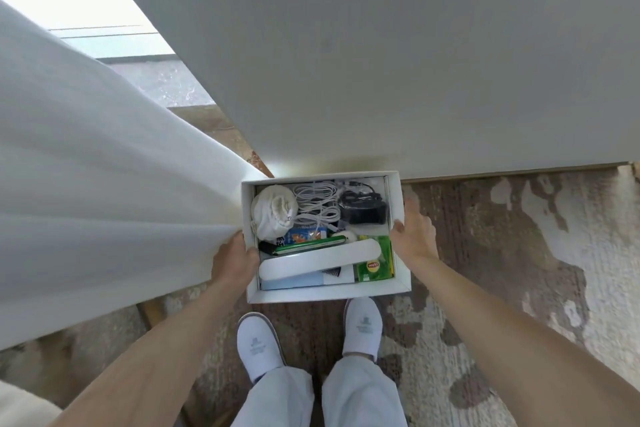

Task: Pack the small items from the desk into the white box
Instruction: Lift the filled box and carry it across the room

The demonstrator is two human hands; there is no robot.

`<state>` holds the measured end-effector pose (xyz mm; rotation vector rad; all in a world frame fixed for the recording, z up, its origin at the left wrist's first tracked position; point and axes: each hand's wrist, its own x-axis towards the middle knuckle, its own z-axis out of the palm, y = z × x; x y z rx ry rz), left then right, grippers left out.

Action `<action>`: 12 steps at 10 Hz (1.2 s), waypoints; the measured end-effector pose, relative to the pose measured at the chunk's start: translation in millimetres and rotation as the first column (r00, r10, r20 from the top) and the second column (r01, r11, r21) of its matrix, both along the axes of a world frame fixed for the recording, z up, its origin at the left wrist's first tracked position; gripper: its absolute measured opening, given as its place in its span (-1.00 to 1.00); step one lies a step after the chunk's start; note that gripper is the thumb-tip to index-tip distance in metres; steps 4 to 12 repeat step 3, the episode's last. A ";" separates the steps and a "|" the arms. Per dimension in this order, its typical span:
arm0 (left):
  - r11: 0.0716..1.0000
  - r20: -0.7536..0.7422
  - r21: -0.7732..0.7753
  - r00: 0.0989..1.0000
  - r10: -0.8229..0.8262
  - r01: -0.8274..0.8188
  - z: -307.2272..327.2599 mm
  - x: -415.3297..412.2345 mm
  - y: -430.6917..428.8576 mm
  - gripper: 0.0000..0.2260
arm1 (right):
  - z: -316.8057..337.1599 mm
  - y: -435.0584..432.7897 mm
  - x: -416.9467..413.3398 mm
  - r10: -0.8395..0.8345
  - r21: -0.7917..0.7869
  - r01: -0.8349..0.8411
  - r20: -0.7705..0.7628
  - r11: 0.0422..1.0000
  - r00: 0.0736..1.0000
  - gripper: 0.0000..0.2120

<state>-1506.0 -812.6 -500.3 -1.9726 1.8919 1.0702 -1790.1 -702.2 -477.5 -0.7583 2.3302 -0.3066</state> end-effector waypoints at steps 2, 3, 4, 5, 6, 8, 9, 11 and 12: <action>0.999 -0.003 0.044 1.000 0.024 -0.024 -20.2 -4.0 -9.2 -0.89 | -12.6 -15.7 0.9 -0.028 -0.009 0.028 0.044 1.000 0.999 -0.71; 0.988 -0.090 0.133 0.992 0.086 -0.074 -8.1 -10.6 -12.7 -0.83 | 0.4 -13.4 -2.4 -0.064 -0.002 0.065 0.140 0.998 0.988 -0.61; 0.988 -0.090 0.133 0.992 0.086 -0.074 -8.1 -10.6 -12.7 -0.83 | 0.4 -13.4 -2.4 -0.064 -0.002 0.065 0.140 0.998 0.988 -0.61; 0.988 -0.090 0.133 0.992 0.086 -0.074 -8.1 -10.6 -12.7 -0.83 | 0.4 -13.4 -2.4 -0.064 -0.002 0.065 0.140 0.998 0.988 -0.61; 0.988 -0.090 0.133 0.992 0.086 -0.074 -8.1 -10.6 -12.7 -0.83 | 0.4 -13.4 -2.4 -0.064 -0.002 0.065 0.140 0.998 0.988 -0.61; 0.988 -0.090 0.133 0.992 0.086 -0.074 -8.1 -10.6 -12.7 -0.83 | 0.4 -13.4 -2.4 -0.064 -0.002 0.065 0.140 0.998 0.988 -0.61; 0.988 -0.090 0.133 0.992 0.086 -0.074 -8.1 -10.6 -12.7 -0.83 | 0.4 -13.4 -2.4 -0.064 -0.002 0.065 0.140 0.998 0.988 -0.61; 0.988 -0.090 0.133 0.992 0.086 -0.074 -8.1 -10.6 -12.7 -0.83 | 0.4 -13.4 -2.4 -0.064 -0.002 0.065 0.140 0.998 0.988 -0.61; 0.988 -0.090 0.133 0.992 0.086 -0.074 -8.1 -10.6 -12.7 -0.83 | 0.4 -13.4 -2.4 -0.064 -0.002 0.065 0.140 0.998 0.988 -0.61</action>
